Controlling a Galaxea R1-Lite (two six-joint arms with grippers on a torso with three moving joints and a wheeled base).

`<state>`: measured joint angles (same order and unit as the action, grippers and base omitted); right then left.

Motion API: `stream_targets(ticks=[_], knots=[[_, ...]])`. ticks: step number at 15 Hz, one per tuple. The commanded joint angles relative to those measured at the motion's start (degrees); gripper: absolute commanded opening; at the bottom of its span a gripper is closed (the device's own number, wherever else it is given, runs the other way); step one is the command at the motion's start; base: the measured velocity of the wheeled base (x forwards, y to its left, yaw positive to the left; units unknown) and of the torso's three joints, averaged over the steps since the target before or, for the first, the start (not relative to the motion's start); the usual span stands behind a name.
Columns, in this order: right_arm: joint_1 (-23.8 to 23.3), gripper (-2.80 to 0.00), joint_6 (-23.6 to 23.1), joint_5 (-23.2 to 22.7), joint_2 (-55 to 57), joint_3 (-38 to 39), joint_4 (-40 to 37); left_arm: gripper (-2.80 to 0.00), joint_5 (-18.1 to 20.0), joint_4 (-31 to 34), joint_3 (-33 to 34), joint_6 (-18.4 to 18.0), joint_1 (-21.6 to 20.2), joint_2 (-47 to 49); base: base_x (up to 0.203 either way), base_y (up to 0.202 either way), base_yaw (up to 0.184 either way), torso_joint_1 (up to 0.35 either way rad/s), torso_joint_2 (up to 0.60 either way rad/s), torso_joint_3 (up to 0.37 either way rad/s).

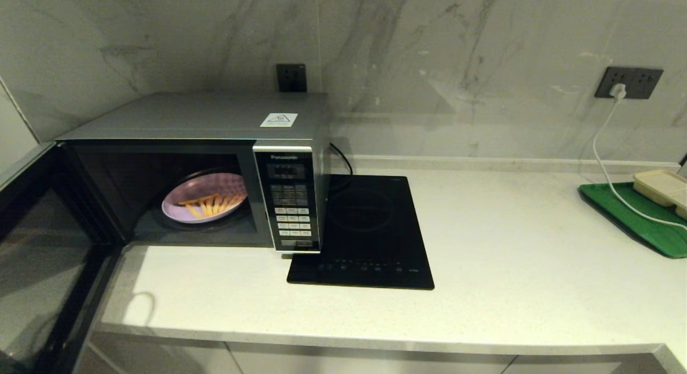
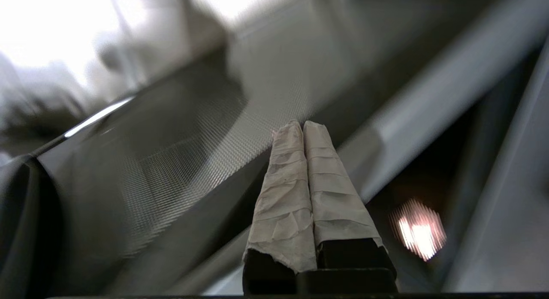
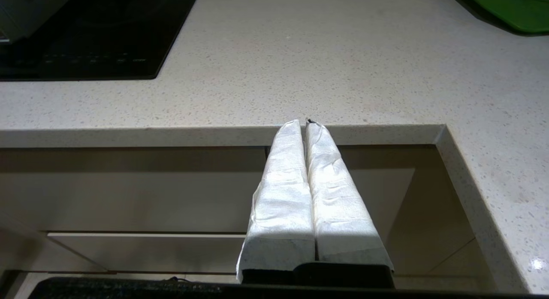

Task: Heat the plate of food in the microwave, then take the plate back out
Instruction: Close the microwave oven

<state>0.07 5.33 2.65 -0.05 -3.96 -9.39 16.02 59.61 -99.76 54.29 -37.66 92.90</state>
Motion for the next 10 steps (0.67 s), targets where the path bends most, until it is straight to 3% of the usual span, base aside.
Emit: stream_targets(ticks=[1, 4, 10], knots=[[0.01, -2.80, 0.03, -0.01, -0.03, 0.01, -0.02, -2.80, 2.86, 2.48, 0.07, 2.69, 7.10, -2.47, 0.000, 0.000, 0.000, 0.000, 0.00, 0.000], [0.01, -2.80, 0.03, -0.01, -0.04, 0.01, -0.02, -2.80, 3.59, 3.80, 1.23, 9.45, 15.89, -2.77, 0.000, 0.000, 0.000, 0.000, 0.00, 0.000], [0.01, -2.80, 0.03, -0.01, 0.01, 0.01, -0.02, -2.80, 4.02, 2.32, 7.80, 17.01, 34.64, -3.20, 0.000, 0.000, 0.000, 0.000, 0.00, 0.000]])
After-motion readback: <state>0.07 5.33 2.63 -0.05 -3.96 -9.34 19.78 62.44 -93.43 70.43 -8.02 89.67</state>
